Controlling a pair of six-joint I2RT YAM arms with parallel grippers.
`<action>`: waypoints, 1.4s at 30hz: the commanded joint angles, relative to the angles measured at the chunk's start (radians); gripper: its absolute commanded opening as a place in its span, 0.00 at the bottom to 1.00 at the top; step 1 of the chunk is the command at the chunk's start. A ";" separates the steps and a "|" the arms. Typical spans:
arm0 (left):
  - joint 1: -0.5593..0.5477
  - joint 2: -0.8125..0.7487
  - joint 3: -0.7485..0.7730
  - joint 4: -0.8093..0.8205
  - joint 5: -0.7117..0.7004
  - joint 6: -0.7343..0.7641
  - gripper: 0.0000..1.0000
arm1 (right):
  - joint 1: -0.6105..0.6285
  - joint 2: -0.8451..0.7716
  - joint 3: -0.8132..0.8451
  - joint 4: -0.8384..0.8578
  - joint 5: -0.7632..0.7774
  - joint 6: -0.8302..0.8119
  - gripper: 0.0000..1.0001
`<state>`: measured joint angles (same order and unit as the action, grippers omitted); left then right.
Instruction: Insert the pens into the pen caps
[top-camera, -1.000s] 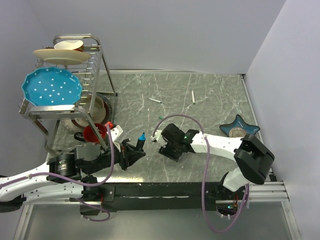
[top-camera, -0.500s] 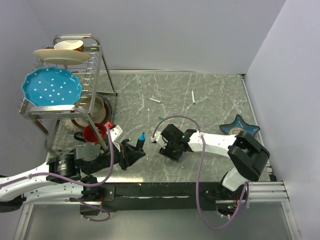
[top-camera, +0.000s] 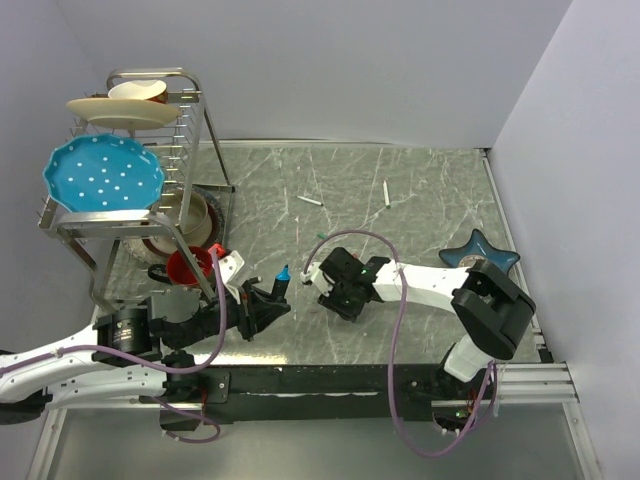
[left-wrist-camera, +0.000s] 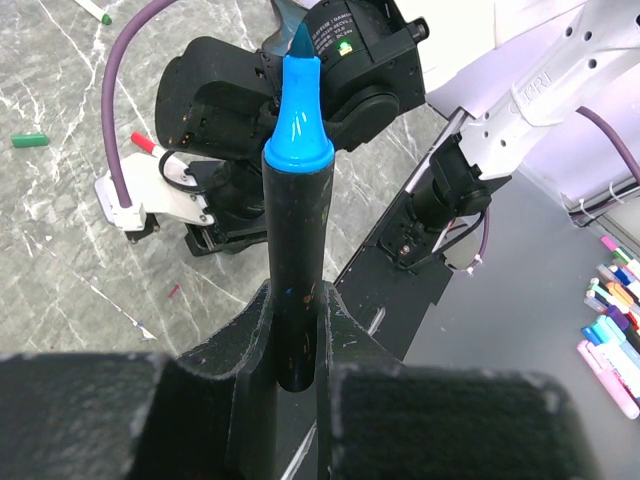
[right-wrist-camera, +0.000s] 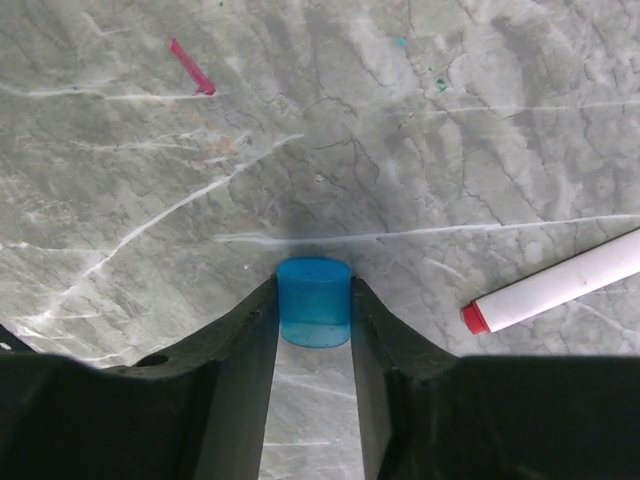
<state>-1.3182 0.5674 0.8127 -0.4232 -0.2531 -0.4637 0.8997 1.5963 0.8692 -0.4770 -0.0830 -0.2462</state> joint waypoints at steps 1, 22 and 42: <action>-0.007 0.006 0.005 0.044 -0.015 0.020 0.01 | -0.008 0.059 -0.012 0.017 0.113 0.027 0.48; -0.010 -0.015 -0.003 0.043 -0.029 0.010 0.01 | 0.019 0.068 -0.024 0.028 0.172 0.082 0.44; -0.010 0.078 -0.007 0.098 -0.034 -0.001 0.01 | -0.035 -0.108 0.036 0.078 0.187 0.140 0.00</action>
<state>-1.3228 0.5987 0.8101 -0.4004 -0.2871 -0.4644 0.8894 1.5875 0.8825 -0.4496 0.0593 -0.1436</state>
